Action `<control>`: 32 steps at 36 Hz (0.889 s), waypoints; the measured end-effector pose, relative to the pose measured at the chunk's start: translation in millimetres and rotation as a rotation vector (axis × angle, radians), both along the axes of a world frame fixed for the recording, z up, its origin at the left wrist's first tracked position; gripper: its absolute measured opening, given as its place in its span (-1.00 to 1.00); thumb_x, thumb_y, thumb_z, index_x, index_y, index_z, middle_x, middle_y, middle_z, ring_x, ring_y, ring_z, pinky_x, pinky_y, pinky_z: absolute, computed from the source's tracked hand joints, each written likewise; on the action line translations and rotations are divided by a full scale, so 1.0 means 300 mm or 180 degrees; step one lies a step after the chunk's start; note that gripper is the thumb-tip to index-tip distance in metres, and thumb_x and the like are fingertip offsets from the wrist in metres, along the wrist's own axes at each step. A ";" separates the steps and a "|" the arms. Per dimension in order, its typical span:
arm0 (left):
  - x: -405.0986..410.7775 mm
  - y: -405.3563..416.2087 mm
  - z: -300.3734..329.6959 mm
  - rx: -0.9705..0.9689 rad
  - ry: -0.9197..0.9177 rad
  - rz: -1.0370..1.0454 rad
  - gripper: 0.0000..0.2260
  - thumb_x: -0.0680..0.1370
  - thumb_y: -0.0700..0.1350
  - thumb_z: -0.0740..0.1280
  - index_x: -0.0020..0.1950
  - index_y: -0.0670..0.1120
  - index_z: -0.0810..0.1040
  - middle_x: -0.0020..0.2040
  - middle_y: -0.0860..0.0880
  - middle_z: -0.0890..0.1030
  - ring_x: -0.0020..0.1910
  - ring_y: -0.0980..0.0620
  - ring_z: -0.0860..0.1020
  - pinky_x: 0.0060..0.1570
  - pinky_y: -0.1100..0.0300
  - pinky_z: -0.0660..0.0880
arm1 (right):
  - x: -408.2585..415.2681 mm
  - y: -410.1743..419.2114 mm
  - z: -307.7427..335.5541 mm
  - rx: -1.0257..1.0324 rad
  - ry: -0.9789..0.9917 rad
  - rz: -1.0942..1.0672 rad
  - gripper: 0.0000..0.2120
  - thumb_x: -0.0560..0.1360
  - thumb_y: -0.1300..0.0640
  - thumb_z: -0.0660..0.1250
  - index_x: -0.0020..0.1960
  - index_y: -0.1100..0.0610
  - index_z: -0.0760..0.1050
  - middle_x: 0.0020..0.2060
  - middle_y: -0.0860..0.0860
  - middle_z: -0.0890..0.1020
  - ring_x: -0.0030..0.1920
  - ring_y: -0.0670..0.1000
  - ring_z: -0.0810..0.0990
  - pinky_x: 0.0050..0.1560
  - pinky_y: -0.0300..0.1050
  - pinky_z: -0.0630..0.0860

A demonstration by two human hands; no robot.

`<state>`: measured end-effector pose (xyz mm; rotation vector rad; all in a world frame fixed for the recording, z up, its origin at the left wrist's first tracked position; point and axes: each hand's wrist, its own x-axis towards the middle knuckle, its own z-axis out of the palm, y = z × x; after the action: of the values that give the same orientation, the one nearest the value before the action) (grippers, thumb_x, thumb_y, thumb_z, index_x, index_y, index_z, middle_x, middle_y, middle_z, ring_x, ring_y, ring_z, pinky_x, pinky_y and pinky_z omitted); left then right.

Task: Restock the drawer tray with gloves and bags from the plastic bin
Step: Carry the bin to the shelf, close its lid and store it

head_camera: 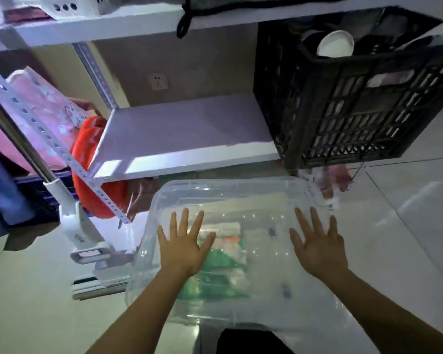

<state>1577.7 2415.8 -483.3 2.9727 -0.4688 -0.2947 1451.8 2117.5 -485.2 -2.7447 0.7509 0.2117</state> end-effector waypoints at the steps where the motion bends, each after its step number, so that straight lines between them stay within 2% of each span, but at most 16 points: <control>1: 0.011 0.007 -0.001 -0.0028 -0.0001 -0.0005 -0.32 0.41 0.52 -0.34 0.53 0.38 -0.25 0.63 0.07 -0.20 0.60 -0.07 -0.25 0.46 -0.26 -0.30 | 0.008 -0.003 -0.001 -0.0036 -0.0020 0.0020 -0.44 0.54 -0.37 -0.29 0.44 -0.37 -0.49 0.61 -0.09 -0.18 0.58 0.28 -0.16 0.49 0.24 0.09; 4: 0.045 0.041 0.006 -0.0065 -0.0006 -0.0115 -0.34 0.45 0.51 -0.28 0.54 0.38 -0.20 0.63 0.10 -0.16 0.60 -0.07 -0.21 0.50 -0.22 -0.26 | 0.048 -0.027 0.003 -0.0031 0.0002 0.0102 -0.42 0.56 -0.36 -0.22 0.52 -0.33 -0.33 0.62 -0.08 -0.13 0.58 0.27 -0.15 0.50 0.23 0.08; 9: 0.052 0.064 -0.009 -0.0101 -0.0024 0.0017 -0.33 0.47 0.48 -0.24 0.56 0.33 -0.15 0.63 0.09 -0.14 0.61 -0.12 -0.16 0.53 -0.19 -0.21 | 0.153 -0.060 -0.003 -0.0074 0.0062 0.0337 -0.41 0.58 -0.34 -0.18 0.56 -0.29 -0.22 0.62 -0.06 -0.10 0.58 0.24 -0.18 0.53 0.23 -0.02; 19: -0.033 0.073 -0.023 -0.0076 -0.0184 -0.0007 -0.35 0.50 0.43 -0.27 0.58 0.29 -0.16 0.63 0.06 -0.17 0.60 -0.11 -0.21 0.52 -0.18 -0.25 | 0.102 -0.040 -0.035 -0.0225 -0.0162 0.0308 -0.40 0.54 -0.36 -0.31 0.55 -0.28 -0.28 0.62 -0.06 -0.11 0.59 0.23 -0.19 0.52 0.27 -0.05; 24: -0.044 0.082 -0.007 0.0166 0.0159 -0.0103 -0.36 0.51 0.42 -0.29 0.57 0.27 -0.27 0.61 0.02 -0.30 0.58 -0.16 -0.30 0.50 -0.25 -0.28 | 0.079 -0.025 -0.019 -0.0293 -0.0082 0.0284 -0.40 0.56 -0.34 -0.27 0.56 -0.26 -0.26 0.62 -0.06 -0.12 0.59 0.20 -0.25 0.52 0.30 -0.14; 28: -0.022 0.110 0.016 0.0364 0.0689 -0.0338 -0.23 0.39 0.50 -0.22 0.53 0.27 -0.37 0.56 0.02 -0.42 0.55 -0.18 -0.38 0.47 -0.23 -0.32 | 0.077 -0.021 -0.004 -0.0305 -0.0084 0.0342 -0.41 0.58 -0.32 -0.23 0.57 -0.24 -0.21 0.62 -0.04 -0.08 0.59 0.20 -0.20 0.50 0.32 -0.15; 32: -0.015 0.135 0.049 0.0232 0.0972 -0.0386 -0.26 0.46 0.50 -0.08 0.55 0.31 -0.28 0.58 0.06 -0.38 0.56 -0.15 -0.34 0.49 -0.19 -0.28 | 0.075 -0.003 0.014 -0.0407 -0.0124 0.0349 -0.42 0.60 -0.28 -0.18 0.59 -0.21 -0.14 0.62 -0.01 -0.02 0.60 0.15 -0.18 0.49 0.35 -0.16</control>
<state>1573.1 2456.4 -468.6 2.8972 -0.6106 -0.7789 1474.4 2116.5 -480.8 -2.9053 0.6246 0.1369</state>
